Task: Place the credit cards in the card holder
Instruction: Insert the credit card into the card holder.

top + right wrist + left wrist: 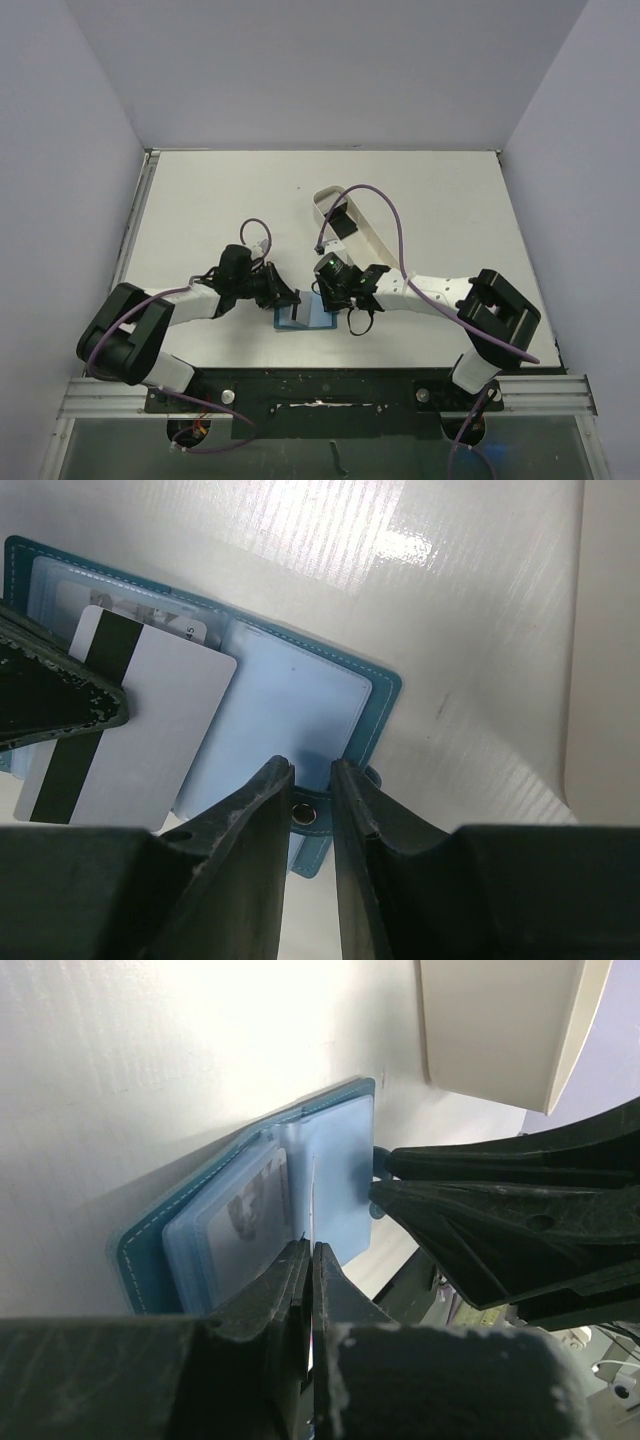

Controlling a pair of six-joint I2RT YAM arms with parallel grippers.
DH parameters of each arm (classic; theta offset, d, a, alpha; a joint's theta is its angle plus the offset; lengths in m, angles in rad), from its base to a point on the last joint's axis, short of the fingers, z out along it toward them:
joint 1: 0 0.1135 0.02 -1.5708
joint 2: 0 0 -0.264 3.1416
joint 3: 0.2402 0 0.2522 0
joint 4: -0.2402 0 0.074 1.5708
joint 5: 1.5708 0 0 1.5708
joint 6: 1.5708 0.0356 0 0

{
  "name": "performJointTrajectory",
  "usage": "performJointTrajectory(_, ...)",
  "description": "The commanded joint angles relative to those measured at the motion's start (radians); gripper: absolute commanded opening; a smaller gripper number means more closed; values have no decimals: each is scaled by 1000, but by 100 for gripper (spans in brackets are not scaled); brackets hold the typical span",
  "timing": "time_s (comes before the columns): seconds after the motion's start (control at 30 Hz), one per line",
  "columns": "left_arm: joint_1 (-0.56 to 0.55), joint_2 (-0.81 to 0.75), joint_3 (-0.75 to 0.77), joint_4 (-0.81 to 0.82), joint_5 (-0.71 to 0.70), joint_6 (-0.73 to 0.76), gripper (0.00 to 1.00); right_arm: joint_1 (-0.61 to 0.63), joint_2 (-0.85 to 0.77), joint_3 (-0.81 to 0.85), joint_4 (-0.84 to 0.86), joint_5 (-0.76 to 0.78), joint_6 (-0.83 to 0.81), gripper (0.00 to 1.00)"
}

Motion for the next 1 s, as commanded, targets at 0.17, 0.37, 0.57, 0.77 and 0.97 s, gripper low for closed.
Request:
performJointTrajectory(0.17, -5, 18, -10, 66, -9, 28, 0, 13, -17, 20, 12, 39, 0, 23)
performJointTrajectory(0.37, -4, 9, -10, 22, -51, 34, 0, 16, -22, 13, 10, 45, 7, 23)
performJointTrajectory(0.57, -8, 19, -22, 59, -42, 15, 0, 18, -25, 8, 10, 50, 14, 23)
performJointTrajectory(0.77, -16, 34, -23, 75, -51, 9, 0, 21, -25, 7, 9, 53, 20, 23)
performJointTrajectory(0.97, -27, 47, -32, 108, -63, -5, 0, 27, -27, 1, 10, 57, 27, 23)
